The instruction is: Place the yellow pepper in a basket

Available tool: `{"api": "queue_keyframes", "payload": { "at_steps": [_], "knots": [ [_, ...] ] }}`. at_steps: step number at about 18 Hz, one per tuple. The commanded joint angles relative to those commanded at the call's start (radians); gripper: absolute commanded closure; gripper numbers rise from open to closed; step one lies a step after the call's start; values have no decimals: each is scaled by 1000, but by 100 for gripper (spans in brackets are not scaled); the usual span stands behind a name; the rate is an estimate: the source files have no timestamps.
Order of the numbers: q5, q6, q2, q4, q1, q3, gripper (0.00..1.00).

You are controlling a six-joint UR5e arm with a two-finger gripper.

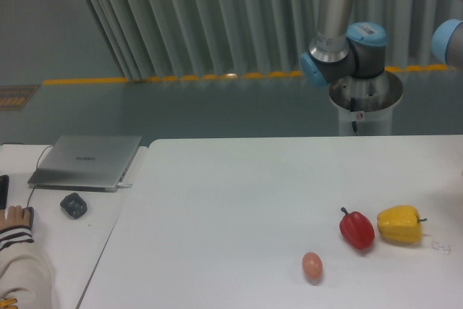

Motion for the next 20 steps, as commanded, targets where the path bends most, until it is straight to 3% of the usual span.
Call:
{"api": "queue_keyframes", "payload": {
  "at_steps": [9,12,17,20],
  "knots": [
    [6,-2,-2,2,2,-14,0],
    [6,-26,8,14,14,-52,0],
    [15,-230,55,18,-8,-89,0],
    [18,-284,66,17,-43,-94,0]
  ]
}}
